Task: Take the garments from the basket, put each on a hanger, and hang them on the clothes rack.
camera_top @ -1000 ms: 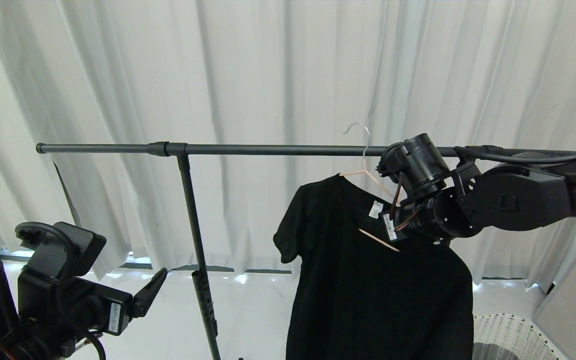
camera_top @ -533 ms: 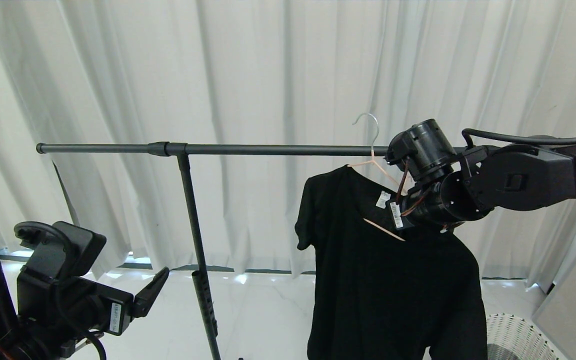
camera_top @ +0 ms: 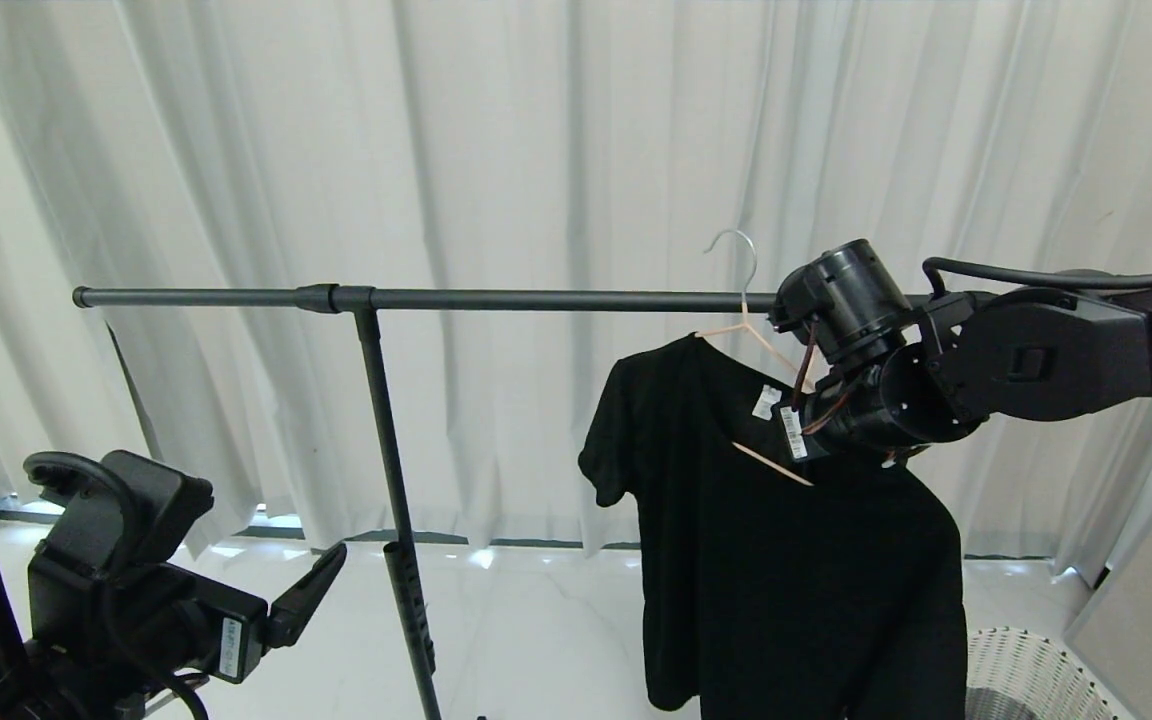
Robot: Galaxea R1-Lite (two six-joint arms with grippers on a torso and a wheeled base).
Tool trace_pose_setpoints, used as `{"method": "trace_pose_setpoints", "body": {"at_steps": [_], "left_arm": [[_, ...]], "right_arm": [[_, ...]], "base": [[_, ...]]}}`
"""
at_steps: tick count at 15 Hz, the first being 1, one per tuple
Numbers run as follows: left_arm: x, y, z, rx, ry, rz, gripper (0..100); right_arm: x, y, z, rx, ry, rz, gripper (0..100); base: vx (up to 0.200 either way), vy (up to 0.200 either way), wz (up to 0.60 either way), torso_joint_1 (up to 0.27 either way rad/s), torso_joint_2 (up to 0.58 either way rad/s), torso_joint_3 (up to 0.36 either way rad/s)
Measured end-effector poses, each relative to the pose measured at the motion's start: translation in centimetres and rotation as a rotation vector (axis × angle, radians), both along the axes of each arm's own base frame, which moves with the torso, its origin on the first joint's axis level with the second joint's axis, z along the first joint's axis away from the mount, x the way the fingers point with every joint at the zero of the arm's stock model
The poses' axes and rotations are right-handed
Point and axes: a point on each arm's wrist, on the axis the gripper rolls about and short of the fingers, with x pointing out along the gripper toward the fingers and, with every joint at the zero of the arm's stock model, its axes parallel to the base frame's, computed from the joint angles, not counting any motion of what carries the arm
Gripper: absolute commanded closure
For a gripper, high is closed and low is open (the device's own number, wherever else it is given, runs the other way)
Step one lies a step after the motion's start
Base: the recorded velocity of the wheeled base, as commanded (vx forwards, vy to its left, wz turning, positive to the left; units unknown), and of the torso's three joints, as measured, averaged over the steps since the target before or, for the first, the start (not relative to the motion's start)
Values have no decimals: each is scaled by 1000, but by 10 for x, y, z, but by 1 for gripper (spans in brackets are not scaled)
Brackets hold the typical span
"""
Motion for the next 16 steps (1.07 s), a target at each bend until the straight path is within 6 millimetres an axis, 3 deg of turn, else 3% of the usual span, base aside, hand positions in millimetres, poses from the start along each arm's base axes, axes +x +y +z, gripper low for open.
{"method": "trace_pose_setpoints", "body": {"at_steps": [9,12,16], "left_arm": [[-2,1,-3,4,11,-1,0],[-2,1,-4,6,16,0,0],[-2,1,-5,6,21,1,0]], "right_arm": [[-3,-2,4,-17,13,7,100],[-5,-1,26,-19,18,9,100],[-9,26,42,-12,16,70,100]], "base": [[0,0,0,0,0,0],[0,0,0,0,0,0],[0,0,0,0,0,0]]}}
